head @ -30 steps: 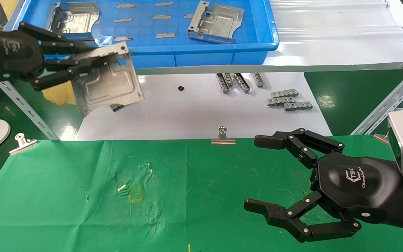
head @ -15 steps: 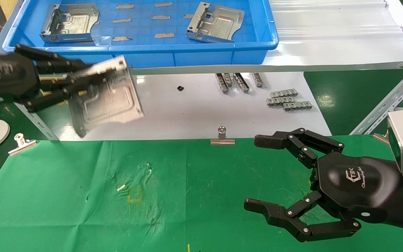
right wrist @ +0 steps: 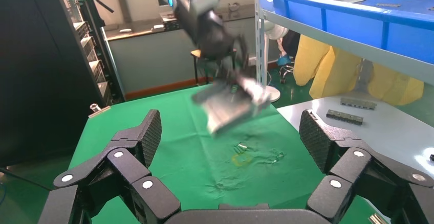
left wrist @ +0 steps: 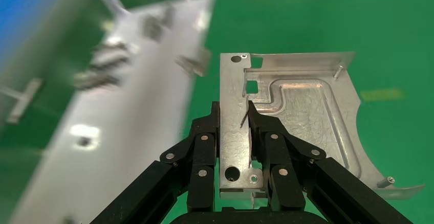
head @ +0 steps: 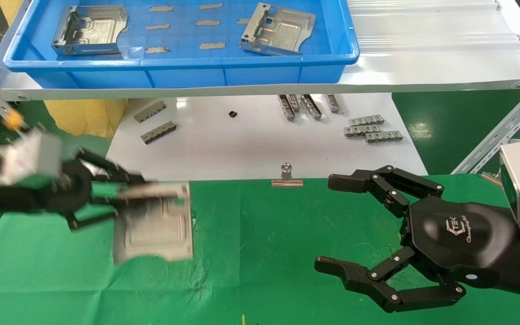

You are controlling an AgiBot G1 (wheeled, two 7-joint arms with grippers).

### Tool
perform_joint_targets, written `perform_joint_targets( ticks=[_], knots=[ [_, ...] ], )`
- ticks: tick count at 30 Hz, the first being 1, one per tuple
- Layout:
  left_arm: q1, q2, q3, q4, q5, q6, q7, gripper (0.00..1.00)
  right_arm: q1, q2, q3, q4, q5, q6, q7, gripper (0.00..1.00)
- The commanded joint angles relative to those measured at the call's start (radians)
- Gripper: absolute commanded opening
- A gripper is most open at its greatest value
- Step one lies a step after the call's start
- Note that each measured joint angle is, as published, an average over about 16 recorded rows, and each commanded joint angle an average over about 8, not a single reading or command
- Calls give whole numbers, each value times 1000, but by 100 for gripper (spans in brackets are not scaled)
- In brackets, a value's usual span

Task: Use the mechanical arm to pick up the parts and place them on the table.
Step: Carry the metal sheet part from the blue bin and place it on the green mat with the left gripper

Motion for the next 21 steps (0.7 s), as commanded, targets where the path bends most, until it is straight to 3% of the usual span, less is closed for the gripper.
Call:
perform_joint_targets(
  ticks=[1, 13, 14, 21],
  knots=[
    [15, 16, 35, 4, 19, -5, 29, 0, 0, 0, 0, 0, 0, 0, 0, 100],
    [46, 157, 95, 212, 106, -75, 276, 3, 0, 0, 0, 0, 0, 0, 0, 100],
    [47, 167, 95, 229, 107, -86, 289, 11, 0, 0, 0, 0, 0, 0, 0, 100],
    [54, 222, 86, 334, 102, -151, 354, 95, 0, 0, 0, 0, 0, 0, 0, 100]
  ],
)
